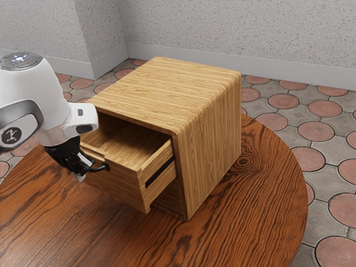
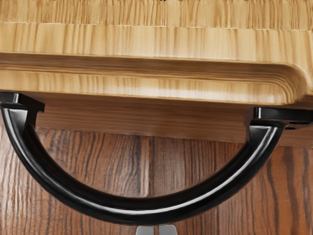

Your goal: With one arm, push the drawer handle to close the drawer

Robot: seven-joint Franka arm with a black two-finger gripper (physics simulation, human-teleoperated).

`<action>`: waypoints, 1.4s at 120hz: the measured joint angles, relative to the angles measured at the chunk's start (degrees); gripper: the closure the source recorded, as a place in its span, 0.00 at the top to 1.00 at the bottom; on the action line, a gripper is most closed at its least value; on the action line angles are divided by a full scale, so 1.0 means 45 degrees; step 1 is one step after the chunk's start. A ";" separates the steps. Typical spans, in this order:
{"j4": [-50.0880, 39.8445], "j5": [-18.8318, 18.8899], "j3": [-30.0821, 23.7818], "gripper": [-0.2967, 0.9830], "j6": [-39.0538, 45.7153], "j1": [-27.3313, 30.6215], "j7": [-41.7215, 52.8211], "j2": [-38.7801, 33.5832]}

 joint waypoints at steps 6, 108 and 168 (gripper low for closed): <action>0.0194 0.0062 0.0003 0.15 0.0053 0.0000 0.0046 0.0262; 0.2428 0.0434 0.0020 0.15 0.0995 0.0312 0.0917 0.3358; 0.4182 0.0715 0.0039 0.15 0.1291 0.0311 0.1380 0.5283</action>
